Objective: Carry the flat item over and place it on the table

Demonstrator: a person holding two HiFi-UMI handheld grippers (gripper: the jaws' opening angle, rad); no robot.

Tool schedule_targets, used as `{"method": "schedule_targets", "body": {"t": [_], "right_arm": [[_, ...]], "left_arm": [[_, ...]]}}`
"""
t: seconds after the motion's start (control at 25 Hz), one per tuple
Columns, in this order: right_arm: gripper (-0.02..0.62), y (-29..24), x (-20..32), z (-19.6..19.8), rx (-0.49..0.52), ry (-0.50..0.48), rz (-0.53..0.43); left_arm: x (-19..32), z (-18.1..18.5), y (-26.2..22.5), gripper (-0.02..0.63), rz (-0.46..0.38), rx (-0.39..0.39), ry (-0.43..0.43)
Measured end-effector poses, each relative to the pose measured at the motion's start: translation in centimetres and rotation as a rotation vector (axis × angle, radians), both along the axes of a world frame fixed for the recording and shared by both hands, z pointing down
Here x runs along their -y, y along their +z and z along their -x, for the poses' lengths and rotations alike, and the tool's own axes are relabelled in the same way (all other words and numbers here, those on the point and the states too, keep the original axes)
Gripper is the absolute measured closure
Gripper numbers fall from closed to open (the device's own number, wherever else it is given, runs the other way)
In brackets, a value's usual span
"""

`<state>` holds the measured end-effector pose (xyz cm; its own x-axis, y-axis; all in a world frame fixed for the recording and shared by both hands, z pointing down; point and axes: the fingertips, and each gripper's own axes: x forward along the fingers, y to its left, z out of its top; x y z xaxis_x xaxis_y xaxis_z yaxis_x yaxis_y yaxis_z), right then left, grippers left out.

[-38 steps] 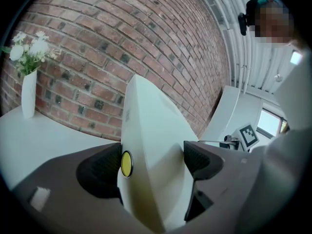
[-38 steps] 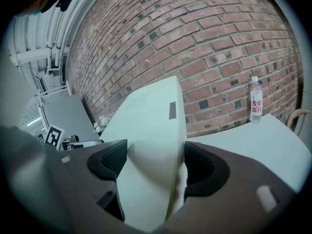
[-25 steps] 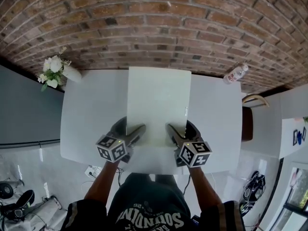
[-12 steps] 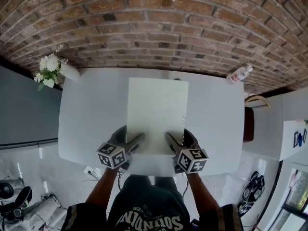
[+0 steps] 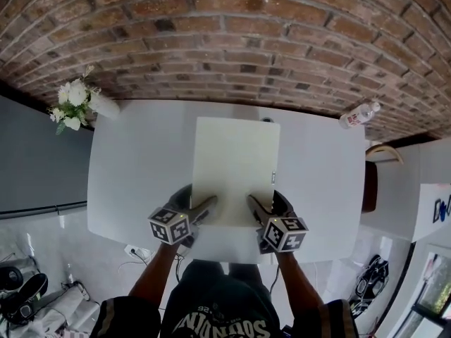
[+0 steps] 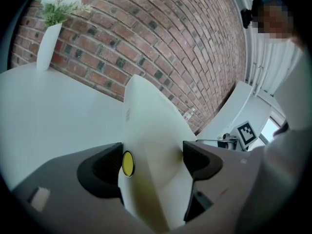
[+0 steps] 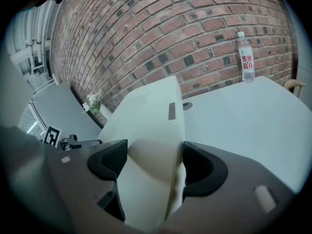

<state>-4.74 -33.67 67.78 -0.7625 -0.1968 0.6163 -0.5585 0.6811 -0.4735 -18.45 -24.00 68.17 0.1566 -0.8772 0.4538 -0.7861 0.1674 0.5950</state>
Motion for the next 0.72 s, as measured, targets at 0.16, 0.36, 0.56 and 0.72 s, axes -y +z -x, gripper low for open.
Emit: {"method": "schedule_targets", "body": {"t": [0.16, 0.36, 0.56, 0.72], "right_arm": [[0.236, 0.6, 1.1, 0.7, -0.008, 0.001, 0.002], [0.239, 1.3, 2.8, 1.5, -0.024, 0.008, 0.007], [0.239, 1.7, 4.4, 2.4, -0.031, 0.006, 0.011], [0.241, 2.1, 5.5, 2.8, -0.044, 0.007, 0.009]], "left_arm": [[1.0, 0.7, 0.7, 0.207, 0.005, -0.01, -0.001], [2.8, 1.9, 0.9, 0.209, 0.006, 0.007, 0.0], [4.4, 2.6, 1.4, 0.21, 0.009, 0.001, -0.006], [5.1, 2.7, 2.5, 0.212, 0.015, -0.023, -0.01]]}}
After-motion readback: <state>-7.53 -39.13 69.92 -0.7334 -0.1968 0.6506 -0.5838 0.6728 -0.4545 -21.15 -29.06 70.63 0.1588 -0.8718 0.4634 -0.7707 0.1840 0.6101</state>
